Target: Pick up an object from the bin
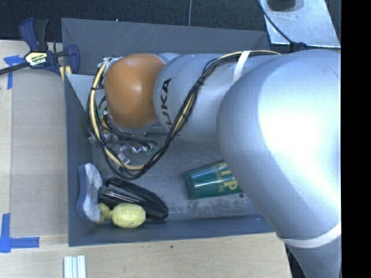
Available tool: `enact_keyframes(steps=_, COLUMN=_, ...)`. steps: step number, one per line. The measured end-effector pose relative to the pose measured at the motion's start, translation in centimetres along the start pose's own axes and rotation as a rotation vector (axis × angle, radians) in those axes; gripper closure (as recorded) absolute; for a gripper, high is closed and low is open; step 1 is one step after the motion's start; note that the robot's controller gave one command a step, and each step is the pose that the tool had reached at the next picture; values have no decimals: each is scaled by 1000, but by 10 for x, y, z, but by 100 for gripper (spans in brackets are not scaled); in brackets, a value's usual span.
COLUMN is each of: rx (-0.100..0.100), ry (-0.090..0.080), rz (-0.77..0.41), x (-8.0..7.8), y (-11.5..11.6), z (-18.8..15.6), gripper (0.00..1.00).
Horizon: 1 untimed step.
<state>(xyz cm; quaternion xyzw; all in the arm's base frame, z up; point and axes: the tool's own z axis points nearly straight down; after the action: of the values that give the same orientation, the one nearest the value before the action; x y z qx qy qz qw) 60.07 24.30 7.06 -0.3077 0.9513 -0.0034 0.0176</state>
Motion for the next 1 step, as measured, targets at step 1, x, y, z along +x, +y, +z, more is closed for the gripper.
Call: enact_keyframes(steps=1, rx=5, ry=-15, rz=-2, x=20, y=13, z=-3, gripper=0)
